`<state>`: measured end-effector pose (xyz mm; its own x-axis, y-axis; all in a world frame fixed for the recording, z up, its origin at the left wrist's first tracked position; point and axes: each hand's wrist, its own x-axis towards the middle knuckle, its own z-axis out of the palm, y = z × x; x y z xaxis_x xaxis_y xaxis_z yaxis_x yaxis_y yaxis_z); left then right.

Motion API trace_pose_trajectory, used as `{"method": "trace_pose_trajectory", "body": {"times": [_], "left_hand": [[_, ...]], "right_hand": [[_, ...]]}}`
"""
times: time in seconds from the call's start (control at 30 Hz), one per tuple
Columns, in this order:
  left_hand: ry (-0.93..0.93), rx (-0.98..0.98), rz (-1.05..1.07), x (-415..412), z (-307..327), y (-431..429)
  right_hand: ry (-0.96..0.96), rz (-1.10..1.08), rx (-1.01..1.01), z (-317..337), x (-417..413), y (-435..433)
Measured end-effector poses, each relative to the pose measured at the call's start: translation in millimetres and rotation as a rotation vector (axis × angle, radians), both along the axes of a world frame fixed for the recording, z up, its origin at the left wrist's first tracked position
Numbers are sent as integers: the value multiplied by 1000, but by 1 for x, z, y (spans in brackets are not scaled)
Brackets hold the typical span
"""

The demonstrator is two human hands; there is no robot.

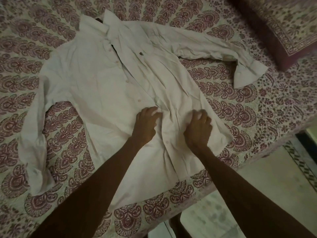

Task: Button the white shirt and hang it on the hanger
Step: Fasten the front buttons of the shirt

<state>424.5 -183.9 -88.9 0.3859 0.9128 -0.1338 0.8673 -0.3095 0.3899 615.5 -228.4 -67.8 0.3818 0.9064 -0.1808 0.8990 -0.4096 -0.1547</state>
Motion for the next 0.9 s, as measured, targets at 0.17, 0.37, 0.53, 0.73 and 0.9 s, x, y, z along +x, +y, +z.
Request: {"method": "trace_pose_trajectory", "body": {"times": [0.17, 0.37, 0.53, 0.73, 0.9], "left_hand": [[-68, -11, 229, 23, -3, 9], [-206, -216, 740, 62, 3, 19], [-260, -196, 805, 68, 0, 24], [-163, -134, 515, 29, 1, 25], [-339, -179, 545, -6, 2, 39]], "right_hand": [[-8, -326, 87, -12, 37, 25], [-52, -306, 136, -23, 78, 33], [-58, -400, 75, -24, 89, 47], [248, -72, 248, 3, 21, 47], [492, 191, 35, 8, -50, 50]]}}
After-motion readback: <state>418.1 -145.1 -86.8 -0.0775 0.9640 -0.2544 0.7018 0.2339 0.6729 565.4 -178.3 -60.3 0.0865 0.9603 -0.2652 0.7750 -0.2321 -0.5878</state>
